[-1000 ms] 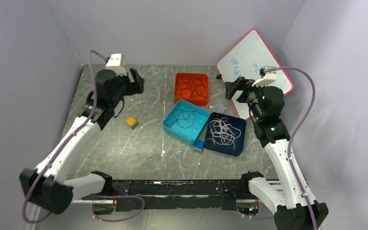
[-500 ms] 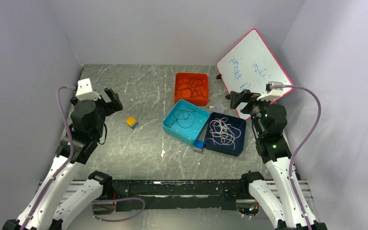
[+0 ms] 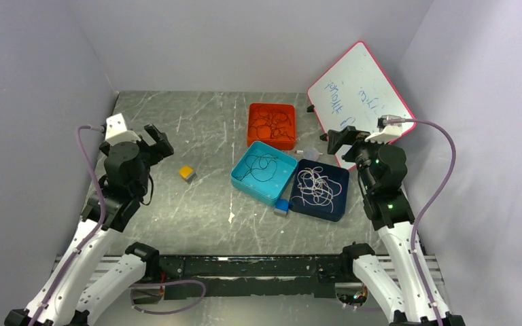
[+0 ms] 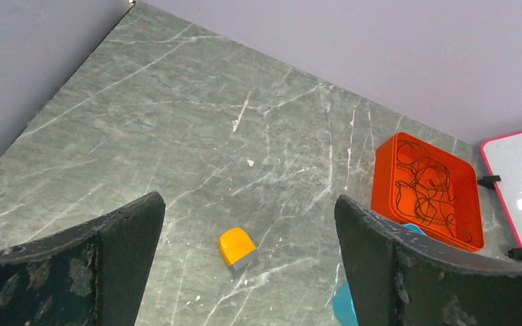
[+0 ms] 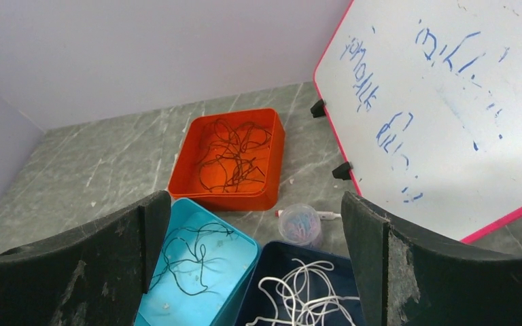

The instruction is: Untangle the cables

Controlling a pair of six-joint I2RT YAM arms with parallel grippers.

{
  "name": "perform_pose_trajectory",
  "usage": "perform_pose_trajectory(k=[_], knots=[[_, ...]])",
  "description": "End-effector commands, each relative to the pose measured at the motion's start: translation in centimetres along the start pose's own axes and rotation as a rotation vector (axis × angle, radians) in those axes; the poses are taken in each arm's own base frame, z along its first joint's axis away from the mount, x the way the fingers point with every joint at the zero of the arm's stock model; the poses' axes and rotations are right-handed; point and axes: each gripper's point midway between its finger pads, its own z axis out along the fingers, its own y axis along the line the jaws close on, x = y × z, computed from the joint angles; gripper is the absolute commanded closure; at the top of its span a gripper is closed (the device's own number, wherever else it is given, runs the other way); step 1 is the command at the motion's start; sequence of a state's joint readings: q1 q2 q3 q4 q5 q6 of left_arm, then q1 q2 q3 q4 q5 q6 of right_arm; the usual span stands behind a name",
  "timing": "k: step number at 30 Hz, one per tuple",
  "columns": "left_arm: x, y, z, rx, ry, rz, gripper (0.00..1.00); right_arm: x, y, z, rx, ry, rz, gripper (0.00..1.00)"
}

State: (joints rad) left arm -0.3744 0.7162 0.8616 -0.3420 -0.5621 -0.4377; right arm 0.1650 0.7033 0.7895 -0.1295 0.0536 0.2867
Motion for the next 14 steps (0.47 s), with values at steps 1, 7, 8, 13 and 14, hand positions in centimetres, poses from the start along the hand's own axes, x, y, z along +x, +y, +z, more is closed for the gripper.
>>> perform_pose_trajectory(k=[1,7,8,13,14], knots=[[-0.42,0.15,0.25,-0.021,-0.012,-0.021,0.0,-1.08,-0.53,-0.07,0.04,0.001,-0.021,0.0],[-0.42,0.43,0.02,-0.033,-0.005,-0.022,0.0,-1.17,-1.05,-0.86,0.051,-0.034,-0.053,0.0],[-0.48,0.61,-0.06,-0.04,-0.009,-0.027,0.0,-1.16,-1.06,-0.91,0.052,-0.032,-0.053,0.0],[-0.68,0.78,-0.21,-0.046,-0.019,-0.038,0.0,-1.76,-0.74,-0.87,0.04,-0.033,-0.069,0.0],[-0.71,0.79,-0.17,-0.048,-0.02,-0.037,0.0,-1.9,-0.71,-0.88,0.038,-0.034,-0.076,0.0]])
